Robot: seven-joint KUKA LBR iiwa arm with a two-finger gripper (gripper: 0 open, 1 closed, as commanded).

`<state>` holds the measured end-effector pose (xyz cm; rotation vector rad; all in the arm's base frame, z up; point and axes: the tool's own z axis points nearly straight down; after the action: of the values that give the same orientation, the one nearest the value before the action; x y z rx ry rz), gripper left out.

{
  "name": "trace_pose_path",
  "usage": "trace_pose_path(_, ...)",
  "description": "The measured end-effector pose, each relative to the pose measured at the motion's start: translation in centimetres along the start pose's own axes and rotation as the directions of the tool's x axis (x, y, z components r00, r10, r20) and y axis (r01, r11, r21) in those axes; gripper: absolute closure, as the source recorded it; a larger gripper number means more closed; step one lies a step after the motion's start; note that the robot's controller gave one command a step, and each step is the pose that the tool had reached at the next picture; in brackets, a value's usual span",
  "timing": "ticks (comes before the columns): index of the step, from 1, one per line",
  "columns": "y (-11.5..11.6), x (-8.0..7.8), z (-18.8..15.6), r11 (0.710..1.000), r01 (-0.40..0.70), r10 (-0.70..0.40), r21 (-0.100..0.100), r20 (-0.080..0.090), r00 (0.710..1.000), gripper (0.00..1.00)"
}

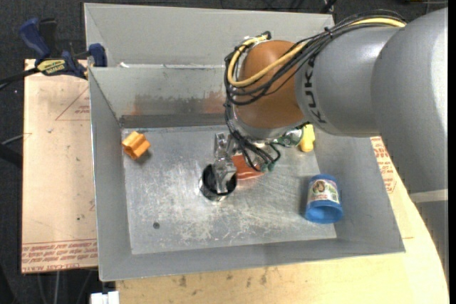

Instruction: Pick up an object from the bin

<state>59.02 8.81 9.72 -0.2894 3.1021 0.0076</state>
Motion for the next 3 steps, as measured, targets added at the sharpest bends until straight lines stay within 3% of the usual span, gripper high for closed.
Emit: trace_pose_path(3,0.0,0.0,0.0,1.0,0.0,0.0,0.0,0.0,1.0,1.0)
